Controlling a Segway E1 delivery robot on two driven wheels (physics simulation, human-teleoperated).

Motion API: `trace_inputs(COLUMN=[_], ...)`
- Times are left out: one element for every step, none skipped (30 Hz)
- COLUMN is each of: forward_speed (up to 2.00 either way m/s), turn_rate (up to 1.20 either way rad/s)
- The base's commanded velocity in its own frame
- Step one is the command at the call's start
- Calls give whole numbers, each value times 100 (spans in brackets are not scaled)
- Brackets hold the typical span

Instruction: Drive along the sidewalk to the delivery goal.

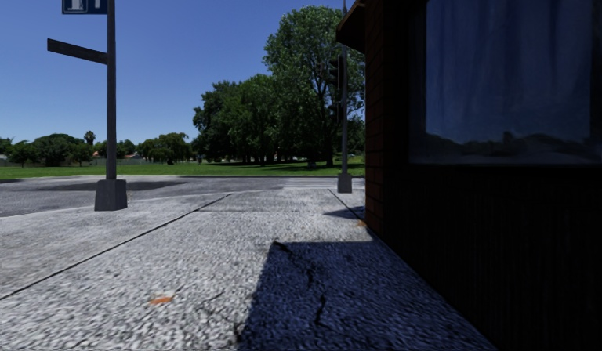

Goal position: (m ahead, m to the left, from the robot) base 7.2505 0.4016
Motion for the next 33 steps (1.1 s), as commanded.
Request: trace_inputs(forward_speed=[200, 200, 200, 200, 200, 200, 200, 200, 200, 200, 200, 200, 200, 200, 200, 200, 200, 200, 200, 200, 200, 200, 200, 200, 200, 200, 200, 200, 200, 200, 200, 200, 195], turn_rate=[0, 0, 0, 0, 0, 0, 0, 0, 0, 0, 0, 0, 0, 0, 0, 0, 0, 0, 0, 0, 0, 0, 0, 0, 0, 0, 0, 0, 0, 0, 0, 0, 0])
